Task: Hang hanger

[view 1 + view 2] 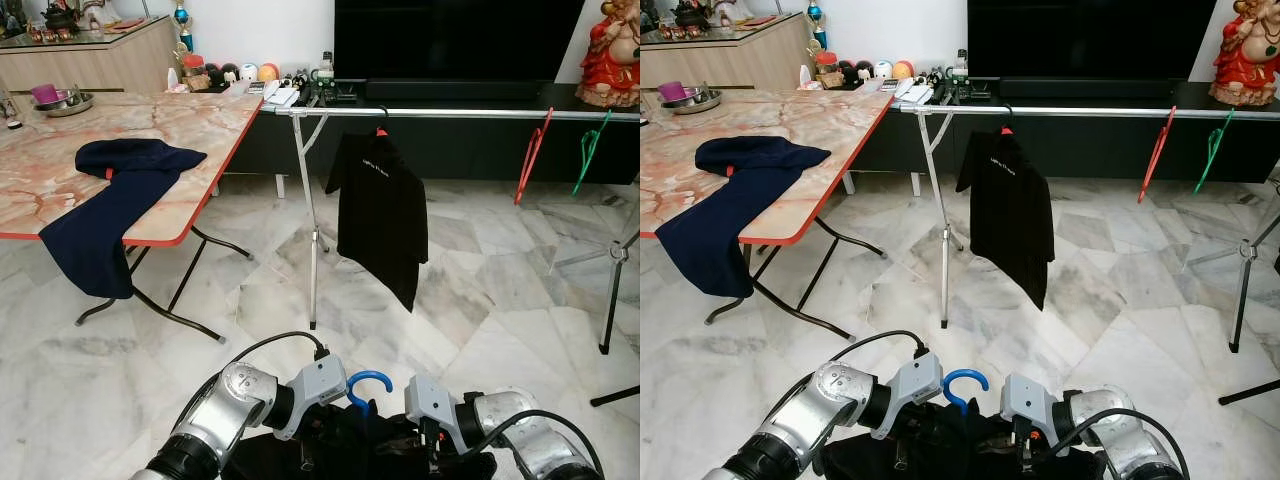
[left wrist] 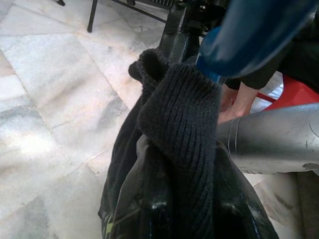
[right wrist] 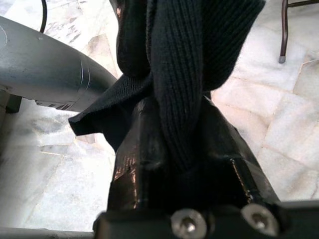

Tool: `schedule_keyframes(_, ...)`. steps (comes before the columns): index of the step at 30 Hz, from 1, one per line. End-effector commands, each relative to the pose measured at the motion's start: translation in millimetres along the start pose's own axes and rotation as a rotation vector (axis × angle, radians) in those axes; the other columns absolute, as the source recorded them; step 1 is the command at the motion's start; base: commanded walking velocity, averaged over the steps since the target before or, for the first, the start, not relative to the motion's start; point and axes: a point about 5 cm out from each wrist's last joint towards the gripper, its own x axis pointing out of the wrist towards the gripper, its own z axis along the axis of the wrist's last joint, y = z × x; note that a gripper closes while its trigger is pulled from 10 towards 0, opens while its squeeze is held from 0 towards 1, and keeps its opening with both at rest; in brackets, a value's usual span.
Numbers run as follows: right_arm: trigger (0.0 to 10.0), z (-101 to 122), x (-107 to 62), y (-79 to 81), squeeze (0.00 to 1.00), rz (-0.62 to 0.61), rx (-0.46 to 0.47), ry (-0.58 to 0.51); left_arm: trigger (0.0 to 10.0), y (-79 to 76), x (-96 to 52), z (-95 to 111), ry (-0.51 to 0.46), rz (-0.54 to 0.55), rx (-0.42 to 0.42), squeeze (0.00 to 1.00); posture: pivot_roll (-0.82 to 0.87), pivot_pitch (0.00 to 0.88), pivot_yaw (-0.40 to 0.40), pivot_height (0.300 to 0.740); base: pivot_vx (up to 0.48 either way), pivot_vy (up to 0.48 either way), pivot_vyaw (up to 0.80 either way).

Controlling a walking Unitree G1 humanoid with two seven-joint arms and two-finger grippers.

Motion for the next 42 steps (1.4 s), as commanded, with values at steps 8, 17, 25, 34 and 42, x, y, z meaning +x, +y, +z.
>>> schedule_keyframes(8, 10.0, 18.5, -18.1, -19.4, 1.0, -0.109, -0.027, -0.066, 0.0, -0.9, -0.4, -4.8, 0.0, -0.005, -0.051, 0.0, 0.0, 0.023, 0.017, 0.74, 0.0, 0.0, 0.0)
schedule_keyframes(17, 10.0, 30.8, -24.8, -25.1, 1.0, -0.074, -0.057, -0.066, 0.0, 3.1, -1.7, -5.4, 0.009, 0.03, -0.051, 0.0, -0.01, 0.032, 0.019, 0.74, 0.0, 0.0, 0.0)
schedule_keyframes(25, 10.0, 43.3, -36.7, -29.7, 1.0, -0.039, -0.101, -0.04, 0.0, 10.6, -7.3, -14.6, 0.059, 0.119, -0.029, 0.0, -0.01, 0.031, 0.024, 0.74, 0.0, 0.0, 0.0)
schedule_keyframes(34, 10.0, 30.0, -56.7, -59.9, 0.83, -0.623, -0.004, -0.079, 0.0, 26.2, -16.2, -36.8, 0.101, 0.445, -0.009, 0.0, -0.01, 0.026, 0.031, 0.74, 0.0, 0.0, 0.0)
schedule_keyframes(42, 10.0, -47.8, -43.3, -32.0, 0.0, -1.044, 0.446, -0.048, 6.8, 37.8, -36.2, -49.0, 0.055, 0.794, -0.005, 0.0, -0.02, 0.004, 0.063, 0.74, 0.0, 0.0, 0.0)
